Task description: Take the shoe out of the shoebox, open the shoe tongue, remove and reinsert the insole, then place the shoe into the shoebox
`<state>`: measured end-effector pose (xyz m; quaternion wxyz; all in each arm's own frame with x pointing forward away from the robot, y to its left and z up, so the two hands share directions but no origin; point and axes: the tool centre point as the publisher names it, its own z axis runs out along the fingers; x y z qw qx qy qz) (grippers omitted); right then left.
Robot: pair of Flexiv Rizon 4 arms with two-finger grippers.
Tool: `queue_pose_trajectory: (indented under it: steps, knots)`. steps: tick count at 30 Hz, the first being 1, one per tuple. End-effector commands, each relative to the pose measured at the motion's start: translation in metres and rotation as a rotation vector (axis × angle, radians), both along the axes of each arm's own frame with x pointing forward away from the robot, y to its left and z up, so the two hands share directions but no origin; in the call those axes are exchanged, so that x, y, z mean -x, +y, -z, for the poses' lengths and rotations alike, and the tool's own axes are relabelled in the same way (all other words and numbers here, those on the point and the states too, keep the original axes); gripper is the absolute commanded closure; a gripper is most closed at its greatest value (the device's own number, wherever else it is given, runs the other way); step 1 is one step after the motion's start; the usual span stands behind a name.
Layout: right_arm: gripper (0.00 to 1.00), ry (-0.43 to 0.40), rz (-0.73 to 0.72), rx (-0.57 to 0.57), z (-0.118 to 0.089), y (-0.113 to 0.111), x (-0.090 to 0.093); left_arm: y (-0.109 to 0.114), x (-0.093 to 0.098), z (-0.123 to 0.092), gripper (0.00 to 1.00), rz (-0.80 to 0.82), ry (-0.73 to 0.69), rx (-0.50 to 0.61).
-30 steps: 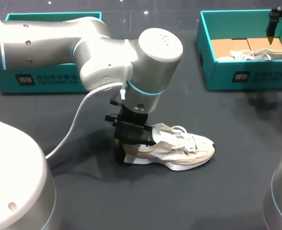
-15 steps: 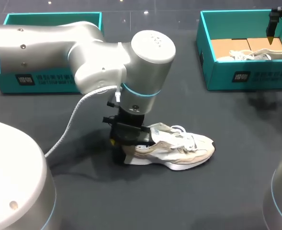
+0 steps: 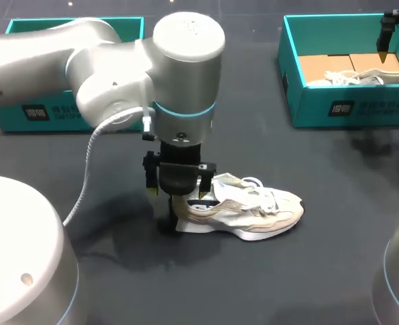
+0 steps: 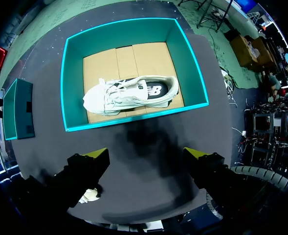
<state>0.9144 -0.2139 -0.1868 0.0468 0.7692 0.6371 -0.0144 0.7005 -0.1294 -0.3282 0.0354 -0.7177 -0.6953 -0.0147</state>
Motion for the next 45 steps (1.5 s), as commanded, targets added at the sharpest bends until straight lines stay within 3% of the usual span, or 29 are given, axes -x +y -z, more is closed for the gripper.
queue_pose_trajectory:
  steps: [1, 6, 19, 22, 24, 36, 41, 45]
  knots:
    - [0.0, -0.001, 0.0, 0.0, 0.0, 0.0, 0.001, 0.032, 0.011, -0.038, 0.0, -0.098, 0.013, 0.171]
    - [0.0, -0.001, 0.0, 0.0, 0.0, 0.0, 0.001, 0.054, 0.012, -0.053, 0.0, -0.321, 0.202, 0.325]
    - [0.0, -0.001, 0.0, 0.0, 0.0, 0.0, 0.001, 0.08, 0.053, -0.063, 0.0, -0.605, 0.382, 0.561]
    - [0.0, -0.001, 0.0, 0.0, 0.0, 0.0, 0.001, 0.087, 0.061, -0.064, 0.0, -0.695, 0.407, 0.578]
    - [0.0, -0.001, 0.0, 0.0, 0.0, 0.0, 0.001, 0.091, 0.065, -0.065, 0.0, -0.714, 0.346, 0.526]
    - [0.0, -0.001, 0.0, 0.0, 0.0, 0.0, 0.001, 0.09, 0.065, -0.065, 0.0, -0.752, 0.384, 0.532]
    - [0.0, -0.001, 0.0, 0.0, 0.0, 0.0, 0.001, 0.105, 0.056, -0.056, 0.0, -0.935, 0.515, 0.664]
    - [0.0, -0.001, 0.0, 0.0, 0.0, 0.0, 0.001, 0.112, 0.048, -0.045, 0.0, -0.976, 0.582, 0.712]
